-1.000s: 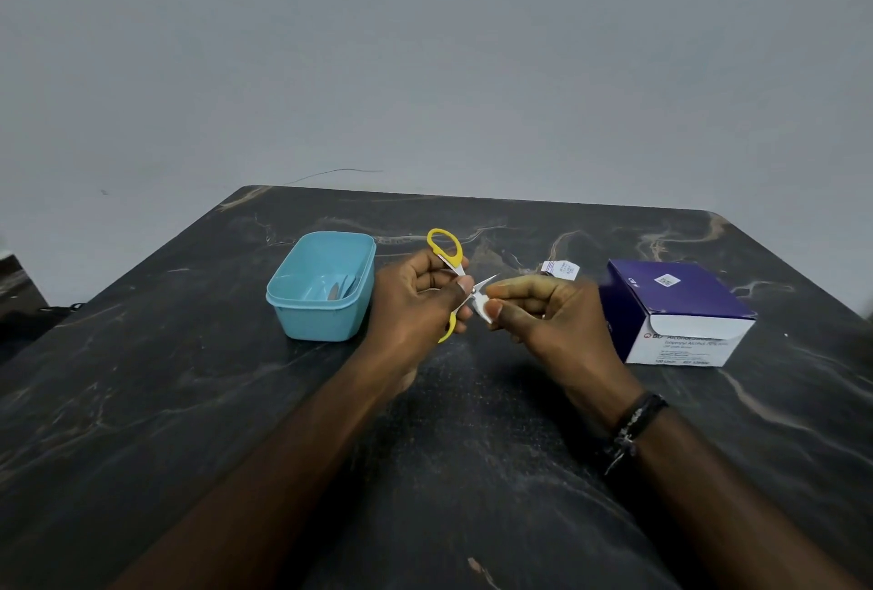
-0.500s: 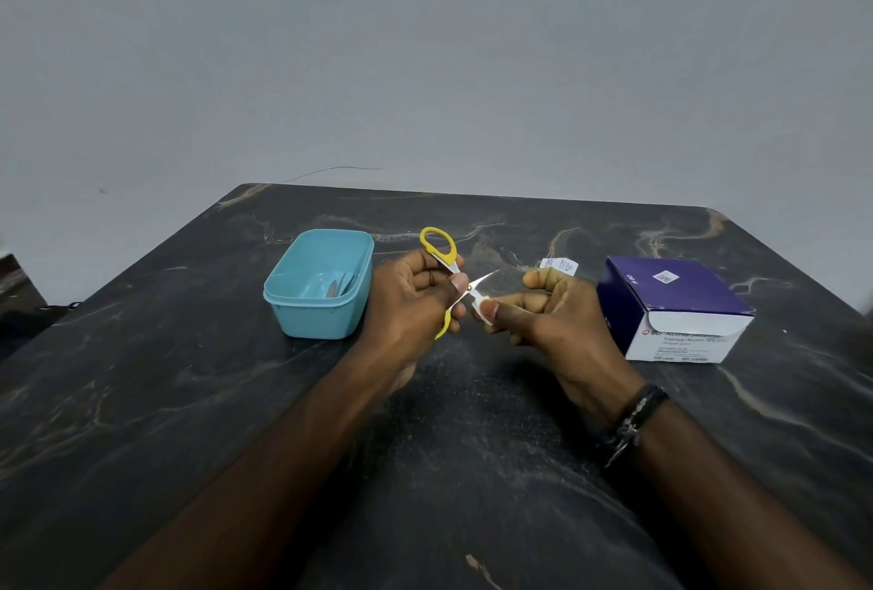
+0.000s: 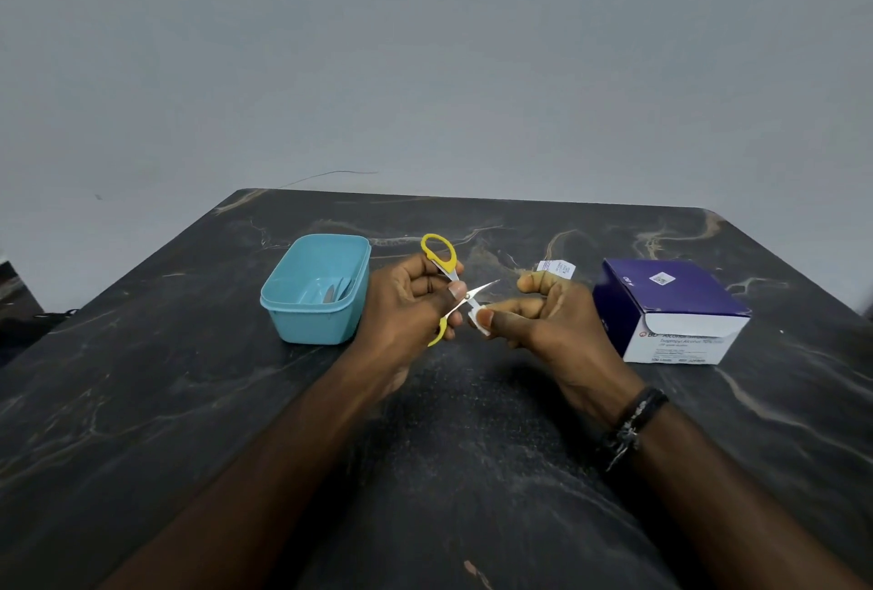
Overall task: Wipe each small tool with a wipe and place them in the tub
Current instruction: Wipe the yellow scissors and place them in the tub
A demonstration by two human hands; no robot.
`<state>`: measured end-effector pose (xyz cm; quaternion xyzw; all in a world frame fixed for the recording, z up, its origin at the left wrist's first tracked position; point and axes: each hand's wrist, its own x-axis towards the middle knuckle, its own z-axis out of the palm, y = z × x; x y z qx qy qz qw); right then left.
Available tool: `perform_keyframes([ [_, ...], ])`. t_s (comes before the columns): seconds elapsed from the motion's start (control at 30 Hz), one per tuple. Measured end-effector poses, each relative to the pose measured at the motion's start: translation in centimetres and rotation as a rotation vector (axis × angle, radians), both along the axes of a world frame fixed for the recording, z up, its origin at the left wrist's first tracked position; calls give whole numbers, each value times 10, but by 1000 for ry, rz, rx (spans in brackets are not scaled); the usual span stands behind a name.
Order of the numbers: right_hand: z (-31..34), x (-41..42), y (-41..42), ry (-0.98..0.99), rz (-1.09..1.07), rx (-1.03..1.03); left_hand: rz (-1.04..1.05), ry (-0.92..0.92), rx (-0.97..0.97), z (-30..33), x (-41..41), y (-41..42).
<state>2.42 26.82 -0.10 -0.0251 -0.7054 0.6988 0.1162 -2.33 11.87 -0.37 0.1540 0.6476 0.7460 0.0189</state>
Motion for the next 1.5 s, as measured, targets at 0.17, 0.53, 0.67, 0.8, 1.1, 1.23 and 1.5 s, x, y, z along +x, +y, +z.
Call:
perform_keyframes([
  [0.17,0,2,-1,6,15,-17,-42,-17,-63,-4,1,4],
  [0.53,3,2,-1,-3,8,-30,4,-46,-1,-1,-5,-4],
  [0.67,2,3,-2,-2,12,-29,-30,-35,-23,-4,-3,-2],
  [0.8,3,4,-2,3,19,-30,-74,-37,-60,-7,-2,1],
  [1.1,2,1,-2,-8,26,-18,-50,-49,-25,-4,-6,-3],
  [1.23,2,2,-3,-10,27,-20,-66,-60,-48,-6,-5,-1],
  [1.5,5,3,-3,-16,29,-31,-40,-63,-46,-1,-5,-4],
])
